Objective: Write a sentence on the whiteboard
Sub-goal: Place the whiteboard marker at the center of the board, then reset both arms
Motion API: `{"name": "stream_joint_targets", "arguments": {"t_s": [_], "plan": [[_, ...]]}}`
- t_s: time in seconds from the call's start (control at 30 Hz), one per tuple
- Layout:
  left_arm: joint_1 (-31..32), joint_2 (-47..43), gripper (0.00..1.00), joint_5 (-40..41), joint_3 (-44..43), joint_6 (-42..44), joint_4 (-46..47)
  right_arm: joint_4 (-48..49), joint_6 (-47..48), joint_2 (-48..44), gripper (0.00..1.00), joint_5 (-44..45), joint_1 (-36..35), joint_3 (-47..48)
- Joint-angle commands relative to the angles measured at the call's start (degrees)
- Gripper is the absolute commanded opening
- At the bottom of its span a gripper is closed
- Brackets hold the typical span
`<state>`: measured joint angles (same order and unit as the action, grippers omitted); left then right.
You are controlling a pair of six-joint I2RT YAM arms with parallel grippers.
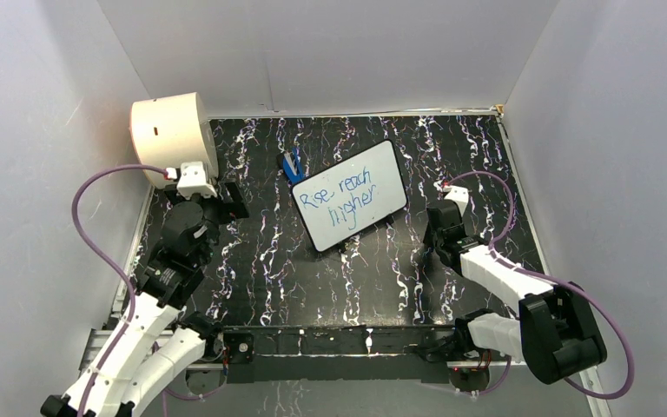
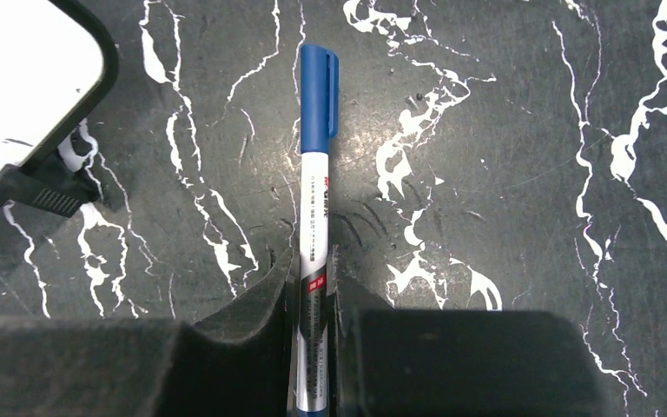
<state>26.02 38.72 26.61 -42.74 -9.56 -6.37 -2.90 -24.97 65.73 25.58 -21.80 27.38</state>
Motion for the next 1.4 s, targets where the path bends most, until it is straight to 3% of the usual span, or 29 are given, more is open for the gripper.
{"name": "stream_joint_targets", "arguments": {"t_s": [0.0, 0.13, 0.4, 0.87, 1.17, 1.37], "plan": [[-0.3, -3.7, 0.93, -0.5, 1.2, 0.0, 1.3, 3.3, -2.4, 1.8, 0.09, 1.7, 0.9, 0.0], [-0.3, -7.4, 0.93, -1.4, 2.6, 0.1, 2.3, 3.0, -3.9, 1.9, 0.2, 1.2, 1.0, -0.5], [-0.4, -14.6, 0.93, -2.0, 6.2, -0.8, 2.3, -1.5, -4.6, -2.7, 0.54, -0.3, 1.0, 0.2], [-0.4, -28.1, 0.93, -1.9, 9.5, -1.5, 0.6, -16.5, 1.2, -26.0, 0.98, 3.2, 1.0, 10.0], [-0.4, -36.8, 0.93, -3.6, 10.9, 0.0, 0.7, -22.7, 9.2, -39.0, 0.99, 9.5, 1.0, 18.0], [-0.4, -38.3, 0.93, -3.1, 11.1, 0.0, 1.4, -21.6, 11.7, -47.6, 0.99, 12.5, 1.0, 14.9]]}}
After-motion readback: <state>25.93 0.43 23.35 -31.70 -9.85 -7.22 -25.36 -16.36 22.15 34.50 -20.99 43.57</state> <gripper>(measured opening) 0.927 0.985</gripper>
